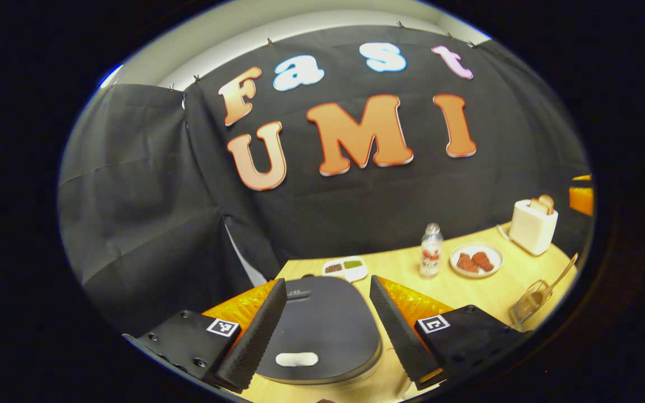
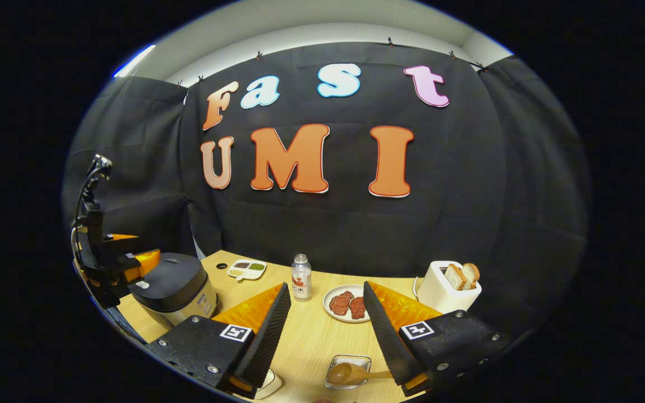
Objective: Close the left gripper, press the button to open the rice cooker; take a wooden spoon from the chopstick holder with the right hand, scoop a spoonful of rice and pour it into the rice cooker, then put the wooden spoon back into the chopstick holder.
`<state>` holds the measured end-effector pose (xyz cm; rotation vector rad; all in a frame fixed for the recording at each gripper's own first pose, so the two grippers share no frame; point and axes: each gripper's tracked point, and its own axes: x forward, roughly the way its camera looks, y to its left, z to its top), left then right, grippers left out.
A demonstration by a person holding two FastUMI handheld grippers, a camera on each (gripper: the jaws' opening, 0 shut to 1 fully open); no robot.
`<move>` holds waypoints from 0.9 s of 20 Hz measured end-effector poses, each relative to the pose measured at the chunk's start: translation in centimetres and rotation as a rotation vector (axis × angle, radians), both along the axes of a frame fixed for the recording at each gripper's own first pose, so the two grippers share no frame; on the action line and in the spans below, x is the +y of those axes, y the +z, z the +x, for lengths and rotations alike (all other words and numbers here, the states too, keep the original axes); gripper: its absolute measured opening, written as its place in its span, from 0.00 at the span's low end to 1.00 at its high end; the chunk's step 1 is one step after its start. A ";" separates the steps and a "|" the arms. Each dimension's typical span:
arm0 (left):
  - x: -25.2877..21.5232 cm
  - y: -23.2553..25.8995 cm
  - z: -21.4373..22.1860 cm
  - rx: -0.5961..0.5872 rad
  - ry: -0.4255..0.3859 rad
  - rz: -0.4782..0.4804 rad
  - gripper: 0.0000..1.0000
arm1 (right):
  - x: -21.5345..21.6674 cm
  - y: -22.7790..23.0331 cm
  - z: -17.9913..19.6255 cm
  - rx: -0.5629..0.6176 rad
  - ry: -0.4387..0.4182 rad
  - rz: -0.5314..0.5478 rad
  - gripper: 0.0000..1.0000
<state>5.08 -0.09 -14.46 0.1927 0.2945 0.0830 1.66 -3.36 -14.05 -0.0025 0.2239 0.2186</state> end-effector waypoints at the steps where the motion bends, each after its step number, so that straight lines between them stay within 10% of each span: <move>1: -0.8 1.6 -0.1 -0.037 -0.011 -0.021 1.00 | 0.2 0.5 -0.1 -0.013 0.005 -0.009 0.82; 10: -4.3 15.2 0.5 -0.345 -0.093 -0.138 1.00 | 1.3 5.6 0.8 -0.134 -0.005 -0.042 0.82; 18: -5.7 16.9 4.0 -0.369 -0.127 -0.198 1.00 | 2.0 6.5 5.0 -0.128 -0.034 -0.054 0.84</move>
